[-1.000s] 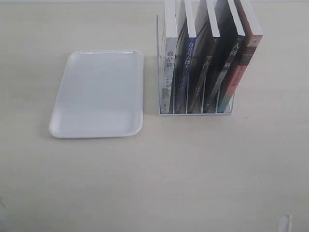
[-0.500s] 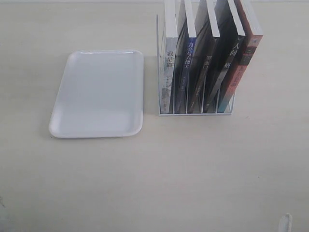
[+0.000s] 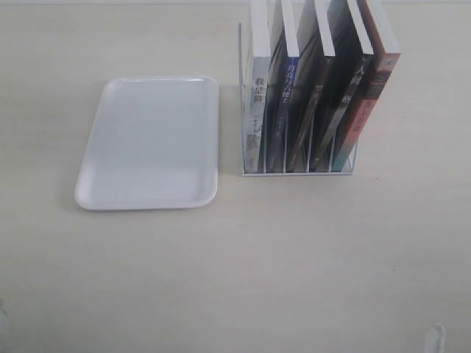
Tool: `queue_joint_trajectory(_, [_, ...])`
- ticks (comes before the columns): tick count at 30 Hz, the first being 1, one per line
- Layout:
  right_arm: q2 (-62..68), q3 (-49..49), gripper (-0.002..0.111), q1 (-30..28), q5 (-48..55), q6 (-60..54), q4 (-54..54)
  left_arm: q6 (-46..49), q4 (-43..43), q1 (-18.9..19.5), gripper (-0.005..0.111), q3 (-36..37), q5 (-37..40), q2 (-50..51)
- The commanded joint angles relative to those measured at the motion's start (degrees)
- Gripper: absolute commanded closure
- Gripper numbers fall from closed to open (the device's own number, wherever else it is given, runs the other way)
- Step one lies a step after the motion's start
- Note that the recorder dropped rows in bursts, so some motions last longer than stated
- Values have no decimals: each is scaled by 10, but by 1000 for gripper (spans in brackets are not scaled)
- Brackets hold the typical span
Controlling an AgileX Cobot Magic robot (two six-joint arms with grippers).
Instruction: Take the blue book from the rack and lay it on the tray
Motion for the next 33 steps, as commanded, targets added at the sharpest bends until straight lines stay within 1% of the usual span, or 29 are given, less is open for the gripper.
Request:
queue_joint_trajectory(1, [-3,0,108,0,-2,3,1,1,-3,-2,101,2,-9,-1])
queue_joint_trajectory(14, [-3,0,108,0,-5,3,0,1,-3,-2,101,2,-9,-1])
queue_joint_trajectory(17, [-3,0,108,0,-28,3,0,1,-3,-2,101,2,-9,-1])
queue_joint_trajectory(19, [-3,0,108,0,-77,3,0,1,-3,-2,101,2,-9,-1])
queue_joint_trajectory(25, [-3,0,108,0,-336,3,0,1,-3,-2,101,2,-9,-1])
queue_joint_trajectory(27, [-3,0,108,0,-400,3,0,1,-3,-2,101,2,-9,-1])
queue_joint_trajectory(29, [-3,0,108,0,-453,3,0,1,-3,-2,101,2,-9,-1])
queue_joint_trajectory(33, [-3,0,108,0,-523,3,0,1,-3,-2,101,2,-9,-1])
